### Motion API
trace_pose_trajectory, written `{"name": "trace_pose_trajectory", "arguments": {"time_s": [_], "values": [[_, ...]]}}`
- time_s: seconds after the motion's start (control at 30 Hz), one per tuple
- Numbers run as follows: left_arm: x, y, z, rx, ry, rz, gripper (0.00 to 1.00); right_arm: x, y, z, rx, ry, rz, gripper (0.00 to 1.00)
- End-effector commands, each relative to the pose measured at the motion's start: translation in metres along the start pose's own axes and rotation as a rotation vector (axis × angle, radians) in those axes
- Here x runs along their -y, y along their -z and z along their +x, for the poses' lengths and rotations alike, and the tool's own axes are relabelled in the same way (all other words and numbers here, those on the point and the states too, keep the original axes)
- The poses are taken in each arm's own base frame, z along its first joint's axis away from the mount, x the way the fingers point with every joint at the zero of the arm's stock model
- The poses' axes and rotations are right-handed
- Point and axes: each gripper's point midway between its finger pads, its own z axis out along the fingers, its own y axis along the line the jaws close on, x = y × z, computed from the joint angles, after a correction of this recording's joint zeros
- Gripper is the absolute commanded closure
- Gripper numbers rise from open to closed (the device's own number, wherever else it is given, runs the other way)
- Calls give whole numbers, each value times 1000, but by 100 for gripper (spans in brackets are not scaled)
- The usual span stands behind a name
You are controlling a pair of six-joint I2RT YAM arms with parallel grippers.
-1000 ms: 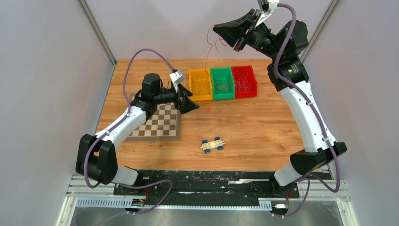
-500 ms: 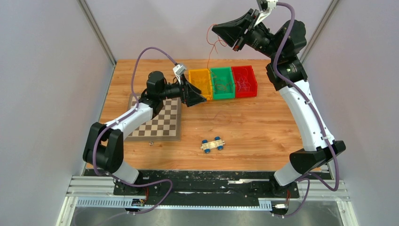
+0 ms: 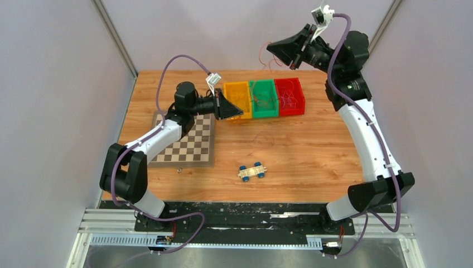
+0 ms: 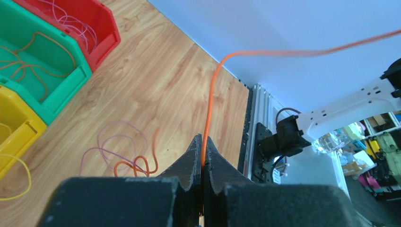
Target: Untangle the cables
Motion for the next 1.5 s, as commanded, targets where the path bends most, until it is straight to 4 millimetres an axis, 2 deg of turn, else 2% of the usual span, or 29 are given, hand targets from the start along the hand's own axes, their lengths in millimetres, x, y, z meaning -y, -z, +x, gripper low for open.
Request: {"name": "trace_pose_trajectory", "arguments": {"time_s": [0.0,0.07,0.1,0.17,0.23,0.3,0.43,0.53,0.63,0.8,1.03,1.1,1.13,1.17,1.2,1.3,1.33,1.4,1.43,1.47], "values": [[52,10,-47,52,-81,66,100,2,38,88,-242,-98,-103,96],[59,9,-57,62,-18,71,100,-11,53,135,-335,-138,-164,80],[56,6,-60,66,46,56,100,-19,56,152,-363,-140,-180,74],[52,0,-67,68,160,33,100,-35,59,176,-395,-121,-220,66],[47,-6,-75,74,224,-2,100,-42,54,185,-404,-83,-227,65],[40,-9,-80,82,274,-66,100,-43,46,190,-404,-56,-227,65],[49,-17,-93,89,316,-34,100,-43,28,193,-390,-53,-241,64],[54,-20,-99,101,313,-35,100,-42,16,192,-375,-42,-234,53],[59,-20,-101,107,313,-31,100,-40,5,191,-353,-17,-202,49],[62,-20,-103,119,342,-19,100,-27,-11,190,-307,39,-122,48],[62,-21,-109,155,406,-17,100,-36,-26,205,-320,36,-123,47],[61,-22,-110,161,415,-22,100,-31,-28,207,-322,41,-83,53],[60,-22,-110,162,420,-26,99,-28,-32,201,-300,55,-67,65],[58,-22,-110,162,422,-35,97,-23,-33,196,-287,64,-40,85],[58,-21,-110,162,422,-39,92,-22,-33,190,-275,71,-29,98],[50,-12,-110,169,398,-78,79,-28,-27,167,-237,66,-47,100],[46,-8,-108,164,388,-94,63,-33,-24,158,-225,27,-62,100],[37,7,-108,157,299,-122,44,-36,-16,143,-210,-38,-89,100],[35,19,-111,152,207,-123,40,-38,-12,137,-205,-66,-99,100],[32,25,-107,138,175,-128,31,-39,-8,131,-199,-85,-108,100]]}}
